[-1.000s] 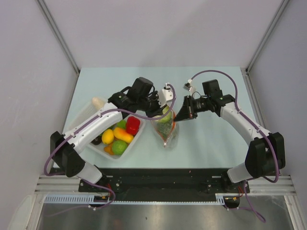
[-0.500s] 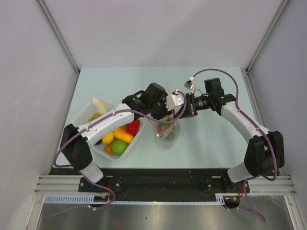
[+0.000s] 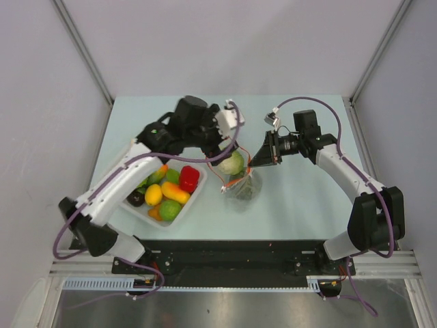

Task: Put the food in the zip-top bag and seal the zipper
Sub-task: Place the fake vegetable in the zipper food storage bag, then pick up the fake fruit from the bin.

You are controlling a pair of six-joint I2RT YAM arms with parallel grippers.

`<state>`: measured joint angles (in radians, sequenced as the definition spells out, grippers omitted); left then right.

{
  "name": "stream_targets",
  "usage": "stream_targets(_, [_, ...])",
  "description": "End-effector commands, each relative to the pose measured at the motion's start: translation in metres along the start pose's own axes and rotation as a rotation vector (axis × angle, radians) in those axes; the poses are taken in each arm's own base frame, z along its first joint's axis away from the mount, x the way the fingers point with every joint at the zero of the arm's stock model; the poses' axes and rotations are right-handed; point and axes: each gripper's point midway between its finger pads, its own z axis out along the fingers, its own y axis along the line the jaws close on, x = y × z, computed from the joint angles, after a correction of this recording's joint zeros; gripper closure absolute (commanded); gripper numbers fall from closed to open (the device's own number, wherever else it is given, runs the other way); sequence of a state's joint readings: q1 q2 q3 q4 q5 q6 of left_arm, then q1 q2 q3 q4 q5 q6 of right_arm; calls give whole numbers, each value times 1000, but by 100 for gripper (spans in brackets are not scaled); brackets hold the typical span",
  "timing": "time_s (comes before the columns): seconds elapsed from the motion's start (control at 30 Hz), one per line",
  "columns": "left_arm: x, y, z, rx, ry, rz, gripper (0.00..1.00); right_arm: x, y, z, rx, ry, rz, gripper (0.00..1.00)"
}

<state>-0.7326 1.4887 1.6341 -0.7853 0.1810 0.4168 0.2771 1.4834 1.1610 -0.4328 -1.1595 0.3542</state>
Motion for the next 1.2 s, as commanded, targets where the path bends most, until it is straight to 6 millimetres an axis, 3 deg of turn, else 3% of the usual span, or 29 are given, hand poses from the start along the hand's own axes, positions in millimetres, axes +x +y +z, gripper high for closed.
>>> stream_targets(0.0, [-15,6,-66,53,-135,-116,1,-1,-1,0,-10,1,-8,100])
stream_targets(0.03, [4,23,-71,27,-109,-172,0,-1,-1,0,-10,1,-8,100])
stream_targets(0.07, [14,25,-74,42,-96,-202,0,-1,0,-1,-9,-3,-9,100])
stream_targets(0.1, [36,37,-80,19,-49,-263,0,-1,-1,-2,-6,-3,-9,100])
stream_targets(0.13, [57,38,-78,20,-5,-306,0,-2,1,-2,-6,-7,-16,100])
stream_targets(0.17, [66,37,-83,23,-5,-335,0,-1,1,-2,-5,-6,-12,100])
stream_targets(0.2, [98,44,-84,-3,49,-409,0,0,0,-2,-2,-6,-12,100])
stream_targets(0.27, [126,44,-88,-22,97,-437,0,-1,-1,-2,2,-8,-15,100])
stream_targets(0.3, [152,41,-89,-23,154,-489,3,0,-2,-2,3,-7,-12,100])
stream_targets(0.4, [191,39,-94,-37,214,-549,3,1,-5,0,5,-1,-3,100])
stream_targets(0.6, [232,43,-92,-126,311,-550,4,0,-5,0,7,-1,-5,100])
stream_targets(0.73, [262,68,-105,-265,419,-536,3,1,-5,0,10,0,-8,100])
stream_targets(0.83, [287,90,-125,-377,476,-536,0,2,-6,0,11,3,-4,100])
stream_targets(1.0, [309,99,-129,-417,538,-522,0,4,-8,2,14,14,0,100])
stream_targets(1.17, [327,101,-120,-404,593,-536,0,3,-7,2,16,10,-5,100])
